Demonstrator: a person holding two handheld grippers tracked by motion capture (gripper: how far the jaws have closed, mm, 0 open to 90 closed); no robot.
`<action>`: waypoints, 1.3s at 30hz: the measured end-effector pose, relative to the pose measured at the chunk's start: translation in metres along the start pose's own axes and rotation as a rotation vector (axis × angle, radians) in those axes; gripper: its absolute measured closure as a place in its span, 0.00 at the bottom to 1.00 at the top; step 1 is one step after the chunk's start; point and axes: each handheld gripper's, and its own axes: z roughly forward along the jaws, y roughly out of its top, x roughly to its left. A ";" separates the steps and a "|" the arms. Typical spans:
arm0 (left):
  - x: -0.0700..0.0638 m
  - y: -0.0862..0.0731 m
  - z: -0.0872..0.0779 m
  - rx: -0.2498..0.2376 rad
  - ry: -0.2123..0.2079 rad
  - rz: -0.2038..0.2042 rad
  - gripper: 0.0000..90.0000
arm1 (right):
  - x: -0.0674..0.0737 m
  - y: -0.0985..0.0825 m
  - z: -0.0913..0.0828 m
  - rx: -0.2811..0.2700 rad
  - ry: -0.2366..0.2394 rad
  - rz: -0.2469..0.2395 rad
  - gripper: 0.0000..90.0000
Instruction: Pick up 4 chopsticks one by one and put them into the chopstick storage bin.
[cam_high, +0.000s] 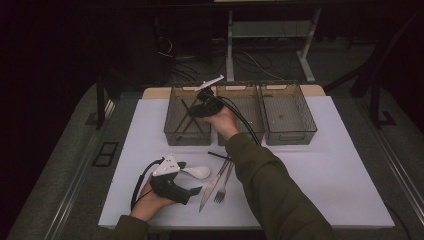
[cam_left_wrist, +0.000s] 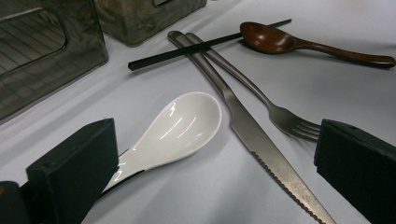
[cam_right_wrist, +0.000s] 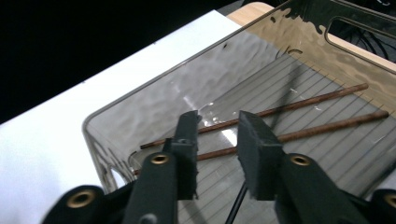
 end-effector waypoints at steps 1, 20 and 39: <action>0.000 0.000 0.000 0.001 0.000 0.000 0.00 | -0.001 0.000 -0.002 0.000 0.006 -0.001 0.70; 0.001 0.000 0.000 0.002 0.003 -0.010 0.00 | -0.008 -0.022 -0.069 -0.034 0.073 -0.039 0.50; 0.001 -0.001 -0.001 0.003 0.003 -0.022 0.00 | -0.025 -0.058 -0.132 -0.002 0.058 -0.078 0.49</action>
